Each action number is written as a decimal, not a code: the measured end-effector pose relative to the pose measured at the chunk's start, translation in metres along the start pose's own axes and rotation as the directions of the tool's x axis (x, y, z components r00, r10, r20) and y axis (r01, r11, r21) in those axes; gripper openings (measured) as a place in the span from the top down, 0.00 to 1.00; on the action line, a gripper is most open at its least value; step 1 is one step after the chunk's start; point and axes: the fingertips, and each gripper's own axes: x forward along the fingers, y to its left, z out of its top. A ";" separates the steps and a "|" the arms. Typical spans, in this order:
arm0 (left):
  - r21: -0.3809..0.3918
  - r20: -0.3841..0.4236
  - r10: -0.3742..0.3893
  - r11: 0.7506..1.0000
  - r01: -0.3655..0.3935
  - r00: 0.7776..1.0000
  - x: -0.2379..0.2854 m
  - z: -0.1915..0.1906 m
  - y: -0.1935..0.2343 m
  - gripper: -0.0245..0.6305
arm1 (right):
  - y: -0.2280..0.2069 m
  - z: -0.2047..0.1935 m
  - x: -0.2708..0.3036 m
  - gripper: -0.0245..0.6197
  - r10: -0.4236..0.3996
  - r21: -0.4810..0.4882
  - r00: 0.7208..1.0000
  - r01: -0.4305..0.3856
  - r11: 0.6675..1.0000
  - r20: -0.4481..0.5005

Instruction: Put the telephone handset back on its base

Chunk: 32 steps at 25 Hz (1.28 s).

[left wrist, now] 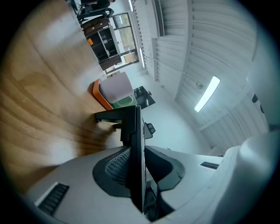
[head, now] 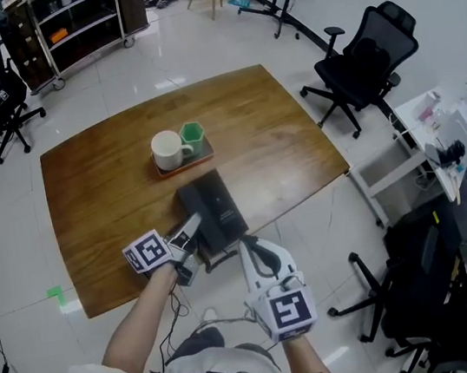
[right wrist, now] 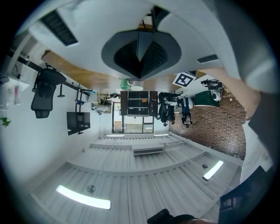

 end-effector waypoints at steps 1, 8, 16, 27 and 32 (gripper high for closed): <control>0.003 0.008 0.002 1.000 -0.002 1.000 0.000 0.001 0.000 0.84 | 0.001 -0.001 0.000 0.95 0.003 -0.004 1.000 -0.003 1.000 -0.002; 0.017 0.035 0.014 1.000 -0.015 0.999 -0.003 0.003 0.000 0.84 | 0.004 -0.004 -0.003 0.95 0.003 -0.003 1.000 -0.003 1.000 -0.008; 0.032 0.054 0.024 0.999 -0.026 0.998 -0.008 0.008 0.001 0.81 | -0.004 -0.003 -0.007 0.95 -0.015 -0.015 1.000 0.015 1.000 -0.006; 0.098 0.098 0.029 0.994 -0.038 0.995 -0.028 0.013 -0.016 0.88 | 0.008 0.000 -0.026 0.95 -0.003 -0.042 1.000 0.003 0.999 0.012; 0.191 0.089 -0.020 0.982 0.002 0.996 -0.039 0.008 -0.049 0.94 | 0.016 0.005 -0.041 0.95 0.002 -0.016 0.999 -0.001 1.000 0.043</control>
